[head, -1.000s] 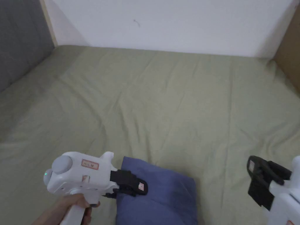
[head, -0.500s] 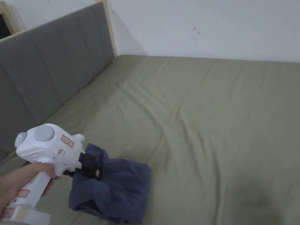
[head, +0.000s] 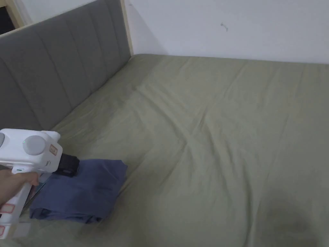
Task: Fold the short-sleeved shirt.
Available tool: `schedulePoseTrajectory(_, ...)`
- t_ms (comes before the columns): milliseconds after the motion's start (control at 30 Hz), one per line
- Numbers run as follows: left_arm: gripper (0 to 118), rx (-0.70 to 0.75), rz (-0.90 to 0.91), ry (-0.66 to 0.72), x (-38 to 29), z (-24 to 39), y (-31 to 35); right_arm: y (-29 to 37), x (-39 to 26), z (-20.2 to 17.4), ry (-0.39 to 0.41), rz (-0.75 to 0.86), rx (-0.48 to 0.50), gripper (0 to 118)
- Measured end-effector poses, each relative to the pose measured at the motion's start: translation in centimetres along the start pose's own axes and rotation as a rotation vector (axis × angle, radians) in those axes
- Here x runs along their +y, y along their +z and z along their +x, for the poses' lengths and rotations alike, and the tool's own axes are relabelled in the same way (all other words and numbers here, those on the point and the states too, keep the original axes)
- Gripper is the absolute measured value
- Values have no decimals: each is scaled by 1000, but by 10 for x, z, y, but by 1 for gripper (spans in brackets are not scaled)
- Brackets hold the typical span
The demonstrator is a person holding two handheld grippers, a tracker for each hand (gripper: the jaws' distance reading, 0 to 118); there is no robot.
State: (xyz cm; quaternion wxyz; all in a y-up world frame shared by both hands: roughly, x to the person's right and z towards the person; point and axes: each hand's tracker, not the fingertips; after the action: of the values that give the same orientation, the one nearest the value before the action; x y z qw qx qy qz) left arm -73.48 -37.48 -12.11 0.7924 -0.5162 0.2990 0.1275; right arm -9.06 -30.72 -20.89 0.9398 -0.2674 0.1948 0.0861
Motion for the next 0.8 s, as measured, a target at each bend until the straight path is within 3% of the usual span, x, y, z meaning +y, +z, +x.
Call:
schedulePoseTrajectory(200, 101, -187, 123, 144, -30, 20, 40, 8, -3, 9, -27, 5, 30, 0)
schedulePoseTrajectory(267, 93, -260, 148, 160, -41, 37, 59, 14, -2, 13, -20, 16, 24, 0)
schedulePoseTrajectory(333, 55, -293, 201, 135, -55, 57, 82, 20, -2, 19, -28, 28, 28, 0)
schedulePoseTrajectory(367, 22, -289, 239, 113, -64, 73, 96, 24, -2, 22, -41, 36, 30, 0)
schedulePoseTrajectory(400, 1, -233, 268, 76, -70, 86, 107, 27, -2, 24, -49, 43, 35, 0)
schedulePoseTrajectory(467, 0, -137, 368, 22, -90, 120, 134, 35, -2, 29, -64, 54, 39, 0)
schedulePoseTrajectory(633, 0, -321, 453, 0, -130, 181, 186, 58, -1, 43, -71, 94, 37, 0)
schedulePoseTrajectory(800, 0, -296, 610, -78, -155, 239, 234, 82, -1, 62, -114, 142, 47, 0)
